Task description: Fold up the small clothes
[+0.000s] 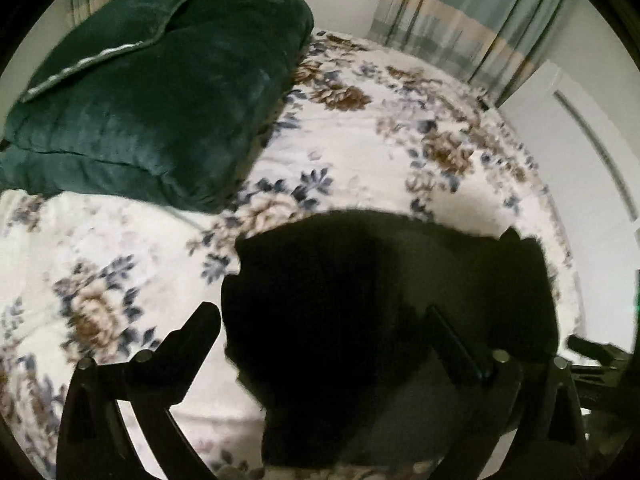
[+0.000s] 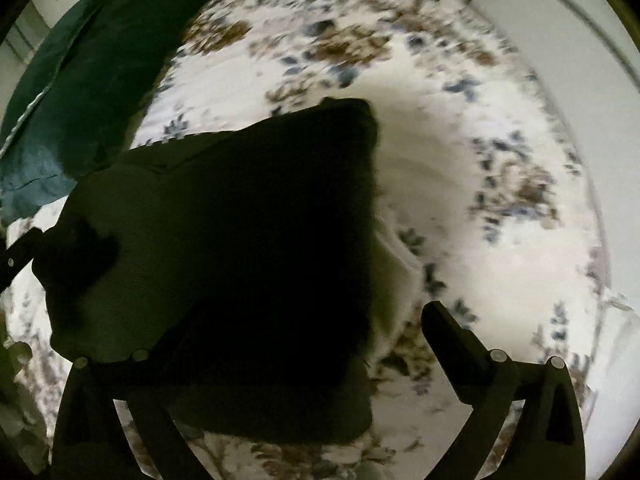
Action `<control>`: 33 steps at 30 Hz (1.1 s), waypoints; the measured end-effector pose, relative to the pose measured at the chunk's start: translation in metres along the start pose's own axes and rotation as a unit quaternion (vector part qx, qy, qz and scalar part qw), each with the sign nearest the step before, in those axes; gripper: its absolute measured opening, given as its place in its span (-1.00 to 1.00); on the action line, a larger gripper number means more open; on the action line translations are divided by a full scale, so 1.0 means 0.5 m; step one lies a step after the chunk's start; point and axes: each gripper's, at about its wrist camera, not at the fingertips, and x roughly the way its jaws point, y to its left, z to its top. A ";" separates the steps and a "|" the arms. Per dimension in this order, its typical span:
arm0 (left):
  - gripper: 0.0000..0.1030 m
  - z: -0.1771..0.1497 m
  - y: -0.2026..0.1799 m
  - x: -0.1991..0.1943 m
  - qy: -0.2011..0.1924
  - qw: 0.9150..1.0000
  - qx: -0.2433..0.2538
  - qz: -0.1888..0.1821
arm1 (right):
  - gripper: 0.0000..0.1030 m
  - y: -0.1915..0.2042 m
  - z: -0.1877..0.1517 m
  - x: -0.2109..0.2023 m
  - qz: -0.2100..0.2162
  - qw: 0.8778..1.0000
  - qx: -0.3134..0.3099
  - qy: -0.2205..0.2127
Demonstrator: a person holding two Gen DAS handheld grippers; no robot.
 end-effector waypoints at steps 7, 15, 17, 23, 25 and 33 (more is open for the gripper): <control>1.00 -0.056 -0.071 -0.076 -0.002 0.999 0.032 0.033 | 1.00 -0.013 -0.079 -0.127 -0.038 0.998 0.008 -0.041; 1.00 -0.092 -0.133 -0.242 -0.033 0.997 0.044 0.055 | 1.00 -0.026 -0.159 -0.337 -0.063 0.993 0.002 -0.096; 1.00 -0.102 -0.150 -0.297 -0.042 0.997 0.044 0.053 | 1.00 -0.027 -0.189 -0.413 -0.065 0.991 0.001 -0.116; 1.00 -0.149 -0.208 -0.486 -0.080 0.994 0.056 0.054 | 1.00 -0.037 -0.282 -0.617 -0.058 0.985 0.002 -0.165; 1.00 -0.172 -0.226 -0.555 -0.094 0.992 0.059 0.052 | 1.00 -0.041 -0.316 -0.685 -0.056 0.981 0.002 -0.185; 1.00 -0.268 -0.275 -0.785 -0.138 0.987 0.064 0.057 | 1.00 -0.064 -0.449 -0.910 -0.043 0.968 0.000 -0.248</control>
